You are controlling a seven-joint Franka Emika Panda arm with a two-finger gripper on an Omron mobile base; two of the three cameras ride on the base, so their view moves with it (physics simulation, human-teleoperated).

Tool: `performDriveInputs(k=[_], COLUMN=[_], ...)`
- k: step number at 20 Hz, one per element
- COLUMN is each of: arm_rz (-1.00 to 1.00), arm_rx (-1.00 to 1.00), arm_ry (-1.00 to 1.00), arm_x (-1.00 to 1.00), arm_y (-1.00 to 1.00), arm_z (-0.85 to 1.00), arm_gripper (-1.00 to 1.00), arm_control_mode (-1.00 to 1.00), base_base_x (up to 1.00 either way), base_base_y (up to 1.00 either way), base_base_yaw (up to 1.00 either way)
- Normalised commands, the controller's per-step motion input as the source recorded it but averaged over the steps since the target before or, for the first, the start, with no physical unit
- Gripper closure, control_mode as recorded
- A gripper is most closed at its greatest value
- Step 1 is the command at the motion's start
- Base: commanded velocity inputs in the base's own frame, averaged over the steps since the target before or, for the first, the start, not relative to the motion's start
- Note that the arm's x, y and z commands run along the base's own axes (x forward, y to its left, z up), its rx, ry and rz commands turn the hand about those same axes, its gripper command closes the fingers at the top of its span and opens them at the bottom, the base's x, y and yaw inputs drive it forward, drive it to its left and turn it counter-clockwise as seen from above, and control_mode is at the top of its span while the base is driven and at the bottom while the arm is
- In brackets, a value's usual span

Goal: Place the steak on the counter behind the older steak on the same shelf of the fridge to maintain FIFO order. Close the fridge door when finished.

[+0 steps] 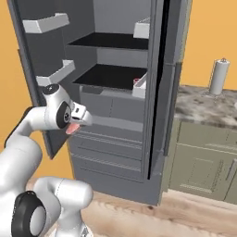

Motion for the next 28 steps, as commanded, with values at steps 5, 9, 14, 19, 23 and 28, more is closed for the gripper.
performDriveInputs(k=[5, 9, 14, 19, 23, 28], arm_rz=[0.00, 0.00, 0.00, 0.00, 0.00, 0.00], arm_rx=[0.00, 0.00, 0.00, 0.00, 0.00, 0.00], arm_ry=[0.00, 0.00, 0.00, 0.00, 0.00, 0.00], arm_x=[0.00, 0.00, 0.00, 0.00, 0.00, 0.00], arm_y=[0.00, 0.00, 0.00, 0.00, 0.00, 0.00], arm_z=[0.00, 0.00, 0.00, 0.00, 0.00, 0.00], arm_gripper=[1.00, 1.00, 1.00, 1.00, 1.00, 1.00], arm_control_mode=[1.00, 1.00, 1.00, 1.00, 1.00, 1.00], base_base_x=[0.69, 0.56, 0.23, 0.29, 0.27, 0.36], base_base_y=[0.74, -0.02, -0.31, -0.23, -0.44, -0.40], base_base_yaw=[-0.08, 0.00, 0.00, 0.00, -0.01, -0.09])
